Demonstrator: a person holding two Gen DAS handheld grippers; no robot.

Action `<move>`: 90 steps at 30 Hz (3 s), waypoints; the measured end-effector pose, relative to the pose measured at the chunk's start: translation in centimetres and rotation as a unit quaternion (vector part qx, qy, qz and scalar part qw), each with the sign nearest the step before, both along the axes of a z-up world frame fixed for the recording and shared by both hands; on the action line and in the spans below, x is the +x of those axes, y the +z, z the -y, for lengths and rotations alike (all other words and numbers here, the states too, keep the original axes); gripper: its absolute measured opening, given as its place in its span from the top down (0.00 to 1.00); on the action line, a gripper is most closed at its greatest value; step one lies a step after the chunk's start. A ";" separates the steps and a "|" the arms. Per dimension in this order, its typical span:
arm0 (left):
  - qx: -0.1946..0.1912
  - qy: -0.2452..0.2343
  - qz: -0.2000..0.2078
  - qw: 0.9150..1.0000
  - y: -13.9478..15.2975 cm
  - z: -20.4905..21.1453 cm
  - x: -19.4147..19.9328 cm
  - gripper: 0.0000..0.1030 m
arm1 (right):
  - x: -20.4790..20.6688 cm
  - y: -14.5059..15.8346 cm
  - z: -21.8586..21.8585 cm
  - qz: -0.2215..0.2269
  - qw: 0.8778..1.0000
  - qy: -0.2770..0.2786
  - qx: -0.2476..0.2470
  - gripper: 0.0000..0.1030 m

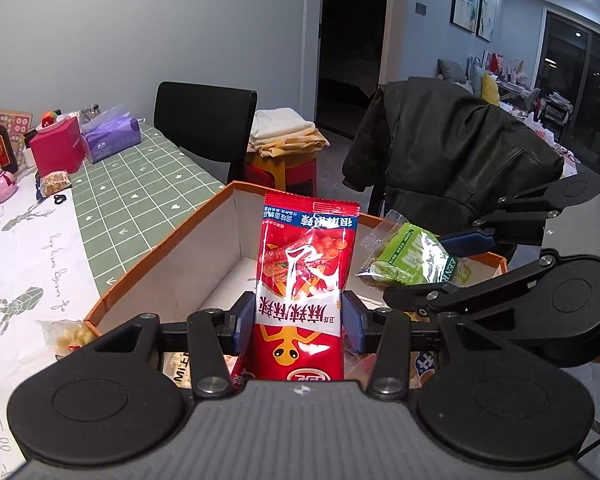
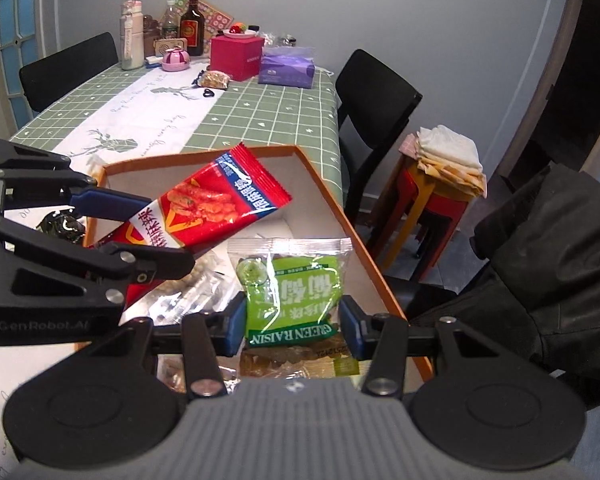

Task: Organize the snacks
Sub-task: 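Lower the spicy-strip packet with the left tool while the right tool lowers the raisin packet, then open both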

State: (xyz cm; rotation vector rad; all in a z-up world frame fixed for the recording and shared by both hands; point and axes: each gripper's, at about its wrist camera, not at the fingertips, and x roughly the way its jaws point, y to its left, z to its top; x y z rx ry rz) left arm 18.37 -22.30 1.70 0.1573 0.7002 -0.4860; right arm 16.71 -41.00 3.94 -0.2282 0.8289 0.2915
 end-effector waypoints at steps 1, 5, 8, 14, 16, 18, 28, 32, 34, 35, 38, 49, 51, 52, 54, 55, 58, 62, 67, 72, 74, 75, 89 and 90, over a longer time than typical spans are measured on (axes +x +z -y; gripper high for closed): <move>0.002 0.001 -0.003 1.000 -0.2 0.2 0.1 0.49 | 0.2 -0.3 0.0 -0.005 1.000 0.000 -0.003 0.54; 0.024 0.003 -0.002 1.000 -1.0 1.0 0.0 0.49 | 0.5 -1.3 0.1 -0.017 1.000 -0.002 -0.013 0.54; 0.025 0.003 -0.005 1.000 -1.3 1.2 0.1 0.49 | 0.8 -1.9 0.4 -0.022 1.000 -0.005 -0.015 0.54; 0.016 0.011 -0.026 0.999 -2.0 1.1 0.9 0.49 | 1.5 -2.8 0.3 -0.031 0.999 -0.008 -0.023 0.54; 0.016 0.016 -0.035 0.999 -2.5 1.1 1.1 0.49 | 1.6 -3.1 0.4 -0.036 0.999 -0.008 -0.024 0.54; 0.017 0.021 -0.041 0.999 -2.8 1.1 1.2 0.49 | 1.8 -3.4 0.5 -0.040 0.999 -0.009 -0.023 0.54; 0.042 0.024 -0.050 0.998 -4.0 1.7 1.6 0.49 | 2.5 -4.6 0.2 -0.056 0.997 -0.008 -0.043 0.54; 0.052 0.023 -0.062 0.996 -4.7 1.8 1.8 0.49 | 2.7 -5.0 0.0 -0.064 0.997 -0.006 -0.052 0.53; 0.057 0.024 -0.065 0.996 -5.0 1.8 1.8 0.49 | 2.7 -5.1 -0.1 -0.064 0.996 -0.005 -0.055 0.53; 0.059 0.024 -0.066 0.996 -5.1 1.8 1.9 0.49 | 2.7 -5.1 -0.1 -0.065 0.996 -0.005 -0.056 0.53; 0.061 0.024 -0.069 0.995 -5.3 1.7 1.9 0.48 | 2.5 -5.2 -0.2 -0.065 0.996 -0.005 -0.057 0.53; 0.054 0.035 -0.057 0.996 -4.9 1.5 1.7 0.43 | 2.4 -4.9 -0.2 -0.061 0.997 -0.009 -0.048 0.50; 0.054 0.036 -0.055 0.996 -4.8 1.4 1.7 0.43 | 2.4 -4.9 -0.2 -0.060 0.997 -0.007 -0.047 0.50; 0.054 0.037 -0.055 0.996 -4.8 1.3 1.7 0.43 | 2.3 -4.8 -0.2 -0.059 0.997 -0.007 -0.047 0.50; 0.055 0.036 -0.055 0.996 -4.8 1.3 1.7 0.43 | 2.3 -4.8 -0.3 -0.058 0.997 -0.006 -0.048 0.49; 0.056 0.036 -0.053 0.996 -4.7 1.3 1.6 0.43 | 2.3 -4.8 -0.3 -0.058 0.997 -0.006 -0.048 0.49; 0.055 0.037 -0.053 0.996 -4.6 1.3 1.6 0.43 | 2.3 -4.8 -0.3 -0.058 0.997 -0.006 -0.049 0.49; 0.055 0.037 -0.053 0.996 -4.6 1.2 1.5 0.43 | 2.2 -4.7 -0.4 -0.060 0.997 -0.002 -0.047 0.53; 0.045 0.045 -0.045 0.997 -4.0 0.7 1.5 0.43 | 2.3 -4.7 -0.7 -0.048 0.998 -0.003 -0.045 0.53; 0.039 0.050 -0.042 0.997 -3.7 0.0 1.5 0.43 | 2.3 -4.5 -1.1 -0.030 0.999 -0.005 -0.040 0.53; 0.037 0.050 -0.043 0.997 -3.7 -0.2 1.5 0.42 | 2.4 -4.1 -1.0 -0.024 0.999 -0.009 -0.032 0.53; 0.036 0.051 -0.041 0.997 -3.6 -0.3 1.4 0.42 | 2.4 -3.9 -0.9 -0.020 0.999 -0.012 -0.028 0.53; 0.023 0.051 -0.029 0.998 -2.6 -1.0 0.7 0.42 | 2.2 -3.2 -1.6 -0.018 0.999 -0.008 -0.028 0.53; 0.021 0.051 -0.028 0.998 -2.5 -1.1 0.6 0.42 | 2.2 -3.1 -1.7 -0.017 0.999 -0.008 -0.027 0.53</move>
